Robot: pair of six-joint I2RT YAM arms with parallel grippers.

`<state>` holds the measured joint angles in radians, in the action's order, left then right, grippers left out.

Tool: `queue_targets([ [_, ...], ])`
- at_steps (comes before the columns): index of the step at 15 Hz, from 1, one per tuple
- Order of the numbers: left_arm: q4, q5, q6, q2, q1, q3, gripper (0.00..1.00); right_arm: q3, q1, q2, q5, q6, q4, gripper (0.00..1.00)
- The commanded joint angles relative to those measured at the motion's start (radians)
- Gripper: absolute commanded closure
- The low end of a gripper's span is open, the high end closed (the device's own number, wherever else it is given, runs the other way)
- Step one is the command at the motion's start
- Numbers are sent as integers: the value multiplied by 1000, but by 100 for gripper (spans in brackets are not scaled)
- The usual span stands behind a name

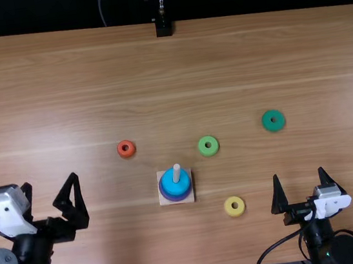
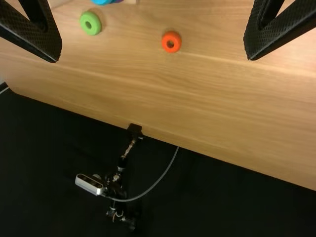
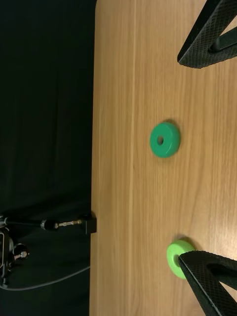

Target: Build the Hanoi tower: stack the rings onto the peg from bottom to top in this color order: purple, dark blue, light blue, dark green, light green, yellow, orange.

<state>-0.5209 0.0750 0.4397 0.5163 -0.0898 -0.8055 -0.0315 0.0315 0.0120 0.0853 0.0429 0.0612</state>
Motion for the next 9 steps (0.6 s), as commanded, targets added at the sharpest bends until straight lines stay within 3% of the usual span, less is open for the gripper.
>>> queue_targets([
  [1, -2, -5, -60, -64, 9, 78, 0, 13, 8, -12, 1, -2, -1, 0],
  [3, -4, 30, -182, -133, 44, 123, 0, 13, 8, -12, 1, -2, -3, 0],
  [5, 28, 63, -267, -229, 81, 204, 0, 13, 8, -12, 1, -2, -1, 0],
  [9, 99, 45, -344, -308, 56, 404, 0, 13, 8, -12, 1, -2, -1, 0],
])
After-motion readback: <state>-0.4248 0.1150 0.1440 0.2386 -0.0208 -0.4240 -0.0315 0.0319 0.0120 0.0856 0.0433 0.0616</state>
